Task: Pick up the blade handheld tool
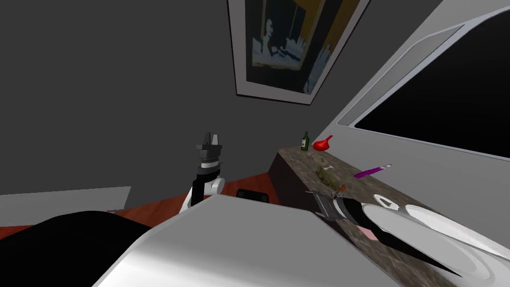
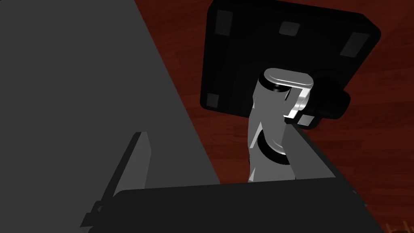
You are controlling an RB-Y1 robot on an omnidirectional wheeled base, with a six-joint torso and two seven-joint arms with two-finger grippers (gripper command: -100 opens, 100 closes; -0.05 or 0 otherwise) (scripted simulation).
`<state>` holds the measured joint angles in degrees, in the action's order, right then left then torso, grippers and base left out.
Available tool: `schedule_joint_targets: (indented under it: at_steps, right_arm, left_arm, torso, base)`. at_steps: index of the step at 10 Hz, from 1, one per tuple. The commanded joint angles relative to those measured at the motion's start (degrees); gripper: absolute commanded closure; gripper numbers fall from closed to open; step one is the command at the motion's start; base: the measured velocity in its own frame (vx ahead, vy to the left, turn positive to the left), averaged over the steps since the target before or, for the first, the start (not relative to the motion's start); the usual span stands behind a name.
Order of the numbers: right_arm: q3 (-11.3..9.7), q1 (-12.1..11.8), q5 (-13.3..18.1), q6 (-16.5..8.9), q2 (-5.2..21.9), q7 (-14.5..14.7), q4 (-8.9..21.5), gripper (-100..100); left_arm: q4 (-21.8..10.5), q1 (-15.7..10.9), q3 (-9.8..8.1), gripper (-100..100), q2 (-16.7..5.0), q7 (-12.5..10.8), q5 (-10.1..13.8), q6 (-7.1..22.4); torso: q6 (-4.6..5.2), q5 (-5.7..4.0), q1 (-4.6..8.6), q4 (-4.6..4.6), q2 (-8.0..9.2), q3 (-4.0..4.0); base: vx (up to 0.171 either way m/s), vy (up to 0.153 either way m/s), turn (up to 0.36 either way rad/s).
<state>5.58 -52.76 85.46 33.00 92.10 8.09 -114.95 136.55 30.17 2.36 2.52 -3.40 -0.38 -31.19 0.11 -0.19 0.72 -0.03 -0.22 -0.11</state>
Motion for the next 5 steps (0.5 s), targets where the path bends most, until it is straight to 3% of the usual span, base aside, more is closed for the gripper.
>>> schedule_joint_targets:
  at_steps: [1,3,5]
  right_arm:
    - [-0.01,-1.62,1.69,0.66,2.76,-0.02,0.89,-100]
    - [0.05,-2.69,2.59,1.02,4.28,0.04,1.52,-100]
    - [0.12,-4.5,4.12,1.45,6.59,0.17,2.85,-100]
  left_arm:
    - [0.0,0.0,0.0,0,0.0,0.0,0.0,0.0]
    - [0.0,0.01,-0.01,0,0.0,0.0,0.0,0.0]
    - [0.0,0.0,-0.01,0,-0.01,0.0,0.0,0.0]
  torso:
    - [0.0,0.0,0.0,0.0,0.0,0.0]
    - [0.04,-0.05,0.11,-0.01,-0.05,-0.03]
    - [0.01,-0.08,0.32,-0.01,-0.08,-0.04]
  base:
    - [0.044,-0.162,0.244]
    - [0.019,-0.152,0.08]
    - [0.053,-0.23,0.15]
